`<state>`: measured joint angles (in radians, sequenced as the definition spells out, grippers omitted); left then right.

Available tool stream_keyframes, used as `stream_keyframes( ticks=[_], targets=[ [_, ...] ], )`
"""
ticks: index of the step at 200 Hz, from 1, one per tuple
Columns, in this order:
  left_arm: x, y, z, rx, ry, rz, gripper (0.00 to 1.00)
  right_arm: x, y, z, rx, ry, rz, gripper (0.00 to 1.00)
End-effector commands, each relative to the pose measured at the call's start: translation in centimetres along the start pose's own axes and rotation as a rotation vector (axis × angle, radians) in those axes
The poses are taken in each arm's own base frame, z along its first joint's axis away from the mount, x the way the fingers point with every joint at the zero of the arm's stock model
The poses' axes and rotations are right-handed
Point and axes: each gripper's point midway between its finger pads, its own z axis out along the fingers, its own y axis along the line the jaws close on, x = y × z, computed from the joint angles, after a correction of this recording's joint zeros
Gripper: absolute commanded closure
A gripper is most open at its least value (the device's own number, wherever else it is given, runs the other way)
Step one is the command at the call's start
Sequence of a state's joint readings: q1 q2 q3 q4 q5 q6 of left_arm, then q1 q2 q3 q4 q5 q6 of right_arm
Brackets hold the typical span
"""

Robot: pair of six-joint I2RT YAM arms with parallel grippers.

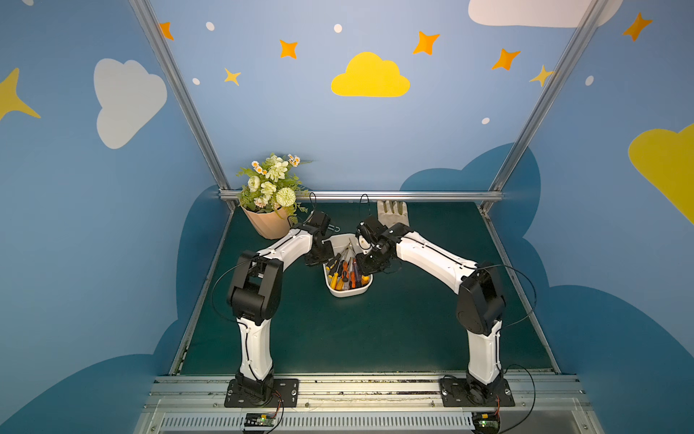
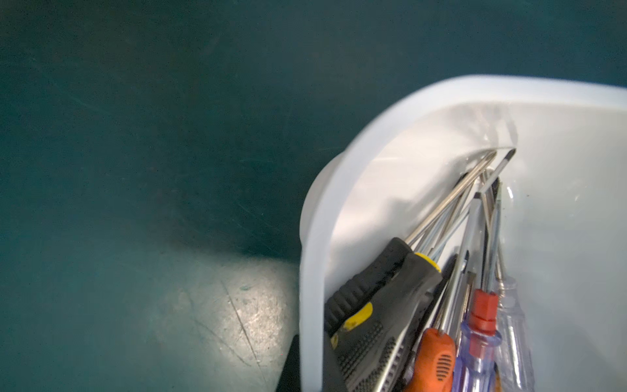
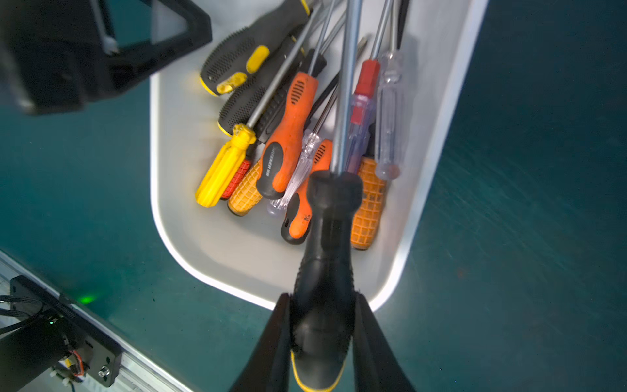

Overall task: Take out the screwdriver from the storage box
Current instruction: Pick up the storage box at the center of the board, then place the screwdriver at the center of the board.

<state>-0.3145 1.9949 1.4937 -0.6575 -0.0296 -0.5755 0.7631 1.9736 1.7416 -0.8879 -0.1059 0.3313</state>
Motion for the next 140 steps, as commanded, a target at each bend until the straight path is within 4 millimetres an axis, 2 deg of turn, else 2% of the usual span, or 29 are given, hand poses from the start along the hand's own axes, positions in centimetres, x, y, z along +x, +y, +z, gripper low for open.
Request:
stream_keyframes(
  ticks=[1,37,55,78,110,140],
  targets=[
    [-0.9,0.2,-0.7,0.008,-0.034,0.006,0.98,-0.9,-2.0,-4.1,0.052,-0.095,-0.002,1.00],
    [-1.0,-0.1,-1.2,0.027,-0.046,0.011,0.98,1.6,-8.1,-4.7,0.138,-0.049,0.094,1.00],
    [-1.0,-0.7,-1.4,0.057,-0.043,0.026,0.98,3.5,-11.4,-4.3,0.177,-0.004,0.155,1.00],
    [-1.1,-1.3,-2.0,0.077,-0.058,0.048,0.98,5.7,-14.6,-3.5,0.223,0.052,0.209,1.00],
    [-1.4,-1.3,-2.8,0.079,-0.104,0.077,0.98,7.9,-17.0,-2.1,0.258,0.137,0.241,1.00],
    [-1.6,-1.6,-3.4,0.096,-0.123,0.092,0.98,8.6,-18.4,-0.6,0.253,0.182,0.285,1.00]
  ],
)
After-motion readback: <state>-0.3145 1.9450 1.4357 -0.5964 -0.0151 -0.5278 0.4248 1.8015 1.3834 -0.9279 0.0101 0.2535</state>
